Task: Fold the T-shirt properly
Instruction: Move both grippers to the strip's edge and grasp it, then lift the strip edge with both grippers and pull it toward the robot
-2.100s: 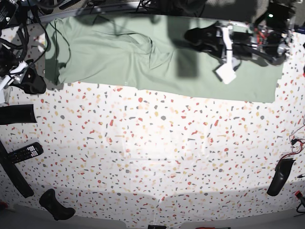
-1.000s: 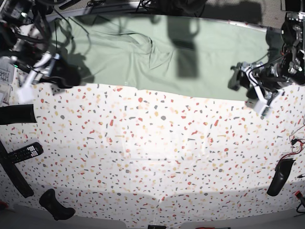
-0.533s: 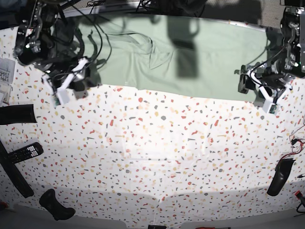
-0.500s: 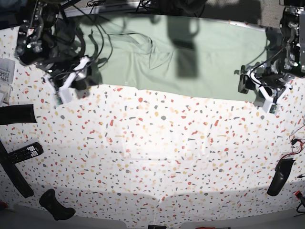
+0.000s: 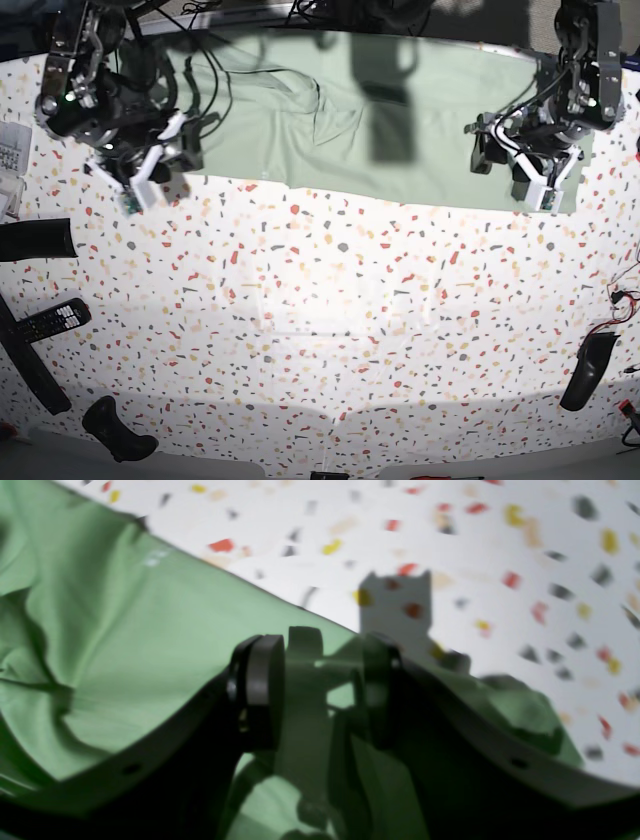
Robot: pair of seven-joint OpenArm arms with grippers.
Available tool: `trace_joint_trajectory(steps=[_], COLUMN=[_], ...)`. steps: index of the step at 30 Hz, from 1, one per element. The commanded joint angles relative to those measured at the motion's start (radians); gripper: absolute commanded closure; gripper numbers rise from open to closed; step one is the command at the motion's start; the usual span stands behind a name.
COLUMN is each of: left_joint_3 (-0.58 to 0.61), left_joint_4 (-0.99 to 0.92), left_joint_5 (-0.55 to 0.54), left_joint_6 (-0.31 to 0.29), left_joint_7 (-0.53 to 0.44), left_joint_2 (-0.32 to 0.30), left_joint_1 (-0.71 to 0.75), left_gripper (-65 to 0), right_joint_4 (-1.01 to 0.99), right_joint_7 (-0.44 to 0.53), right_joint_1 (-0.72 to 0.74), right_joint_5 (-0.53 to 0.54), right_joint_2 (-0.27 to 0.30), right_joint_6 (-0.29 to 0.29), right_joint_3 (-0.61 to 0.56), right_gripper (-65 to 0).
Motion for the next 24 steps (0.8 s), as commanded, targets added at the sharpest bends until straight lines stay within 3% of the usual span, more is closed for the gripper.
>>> trace_joint_trajectory(steps=[1,4,8,13,24], left_joint_3=[-0.002,-0.002,-0.002,-0.002,-0.002], left_joint_4=[0.011,0.011,0.010,-0.025,-0.361], left_joint_5=[0.010,0.021,0.022,0.065,0.094], left_joint_6=[0.001,0.006,0.066,0.065,0.034], left_joint_7=[0.017,0.018,0.014,0.013,0.028], left_joint_2=[-0.006,-0.006,-0.006,-0.006,-0.006], left_joint_1=[0.003,0.003,0.003,0.002,-0.087], left_gripper=[-39.4,-39.4,-39.4,-39.4,-39.3], right_joint_4=[0.017,0.016,-0.021,-0.117,-0.278], right_joint_7=[0.016,0.024,0.100,0.106,0.111], right_joint_1=[-0.013,-0.074,-0.118,-0.063,0.040], right_joint_5=[0.018,0.064,0.060,0.060,0.056], right_joint_2=[0.011,0.011,0.011,0.011,0.011], right_joint_6=[0.006,0.006,0.006,0.006,0.006], right_joint_3=[0.014,0.020,0.020,0.020,-0.051], right_gripper=[-25.1,-25.0,-25.0,-25.0,-25.0])
